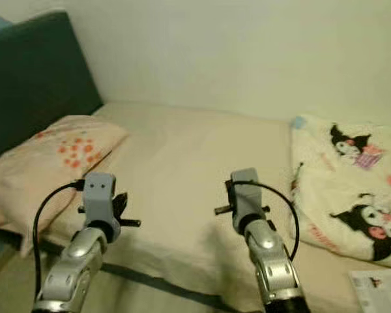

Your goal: Clean up the room

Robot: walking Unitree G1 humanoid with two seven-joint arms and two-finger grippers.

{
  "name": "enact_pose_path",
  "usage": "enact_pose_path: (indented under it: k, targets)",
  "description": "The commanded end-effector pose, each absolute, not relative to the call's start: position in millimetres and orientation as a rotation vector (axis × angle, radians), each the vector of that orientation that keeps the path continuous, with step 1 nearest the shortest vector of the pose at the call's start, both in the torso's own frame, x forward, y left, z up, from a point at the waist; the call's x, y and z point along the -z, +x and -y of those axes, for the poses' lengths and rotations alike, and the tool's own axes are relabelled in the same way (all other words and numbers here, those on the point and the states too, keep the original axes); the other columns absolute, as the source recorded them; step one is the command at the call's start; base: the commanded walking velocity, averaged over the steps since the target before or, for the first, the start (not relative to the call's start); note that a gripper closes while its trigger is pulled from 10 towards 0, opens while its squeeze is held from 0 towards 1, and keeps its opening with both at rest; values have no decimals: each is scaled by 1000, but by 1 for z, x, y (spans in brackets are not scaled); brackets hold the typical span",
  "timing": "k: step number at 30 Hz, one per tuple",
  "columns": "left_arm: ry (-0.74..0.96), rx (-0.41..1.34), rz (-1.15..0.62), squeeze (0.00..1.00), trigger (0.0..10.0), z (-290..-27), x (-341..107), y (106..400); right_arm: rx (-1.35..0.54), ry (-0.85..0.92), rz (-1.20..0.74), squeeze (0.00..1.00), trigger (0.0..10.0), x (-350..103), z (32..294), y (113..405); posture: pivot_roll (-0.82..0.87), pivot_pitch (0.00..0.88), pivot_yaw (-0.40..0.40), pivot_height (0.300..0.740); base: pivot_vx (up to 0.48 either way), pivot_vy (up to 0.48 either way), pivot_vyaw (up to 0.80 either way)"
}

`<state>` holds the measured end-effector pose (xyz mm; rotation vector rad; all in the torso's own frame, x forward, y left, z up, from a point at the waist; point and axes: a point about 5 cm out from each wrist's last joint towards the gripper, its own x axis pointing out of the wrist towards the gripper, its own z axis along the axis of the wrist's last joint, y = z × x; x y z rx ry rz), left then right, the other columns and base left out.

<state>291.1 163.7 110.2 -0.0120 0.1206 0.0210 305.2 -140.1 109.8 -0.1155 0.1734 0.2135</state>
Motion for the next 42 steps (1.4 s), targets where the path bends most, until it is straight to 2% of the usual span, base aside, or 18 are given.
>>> enact_pose_path:
  k: [1,18,24,35,42]
  targets:
    - [3,-26,-143,0,10000,-165,-106,289,-213,-107,-188,0,10000,-107,140,304,-45,91,46,715,0,-480,0]
    - [12,-21,-145,0,10000,-165,-107,290,-205,-89,-184,0,10000,-108,139,304,-43,90,51,715,0,-480,0]
    - [51,62,-171,0,10000,-160,-105,287,-205,-86,-185,0,10000,-108,139,304,-41,94,48,715,0,224,0]
    - [40,31,-196,0,10000,-163,-100,284,-212,-86,-190,0,10000,-108,138,303,-38,101,43,715,0,462,0]
    - [79,46,-149,0,10000,-161,-104,285,-212,-85,-196,0,10000,-106,138,302,-37,101,47,715,0,0,0]
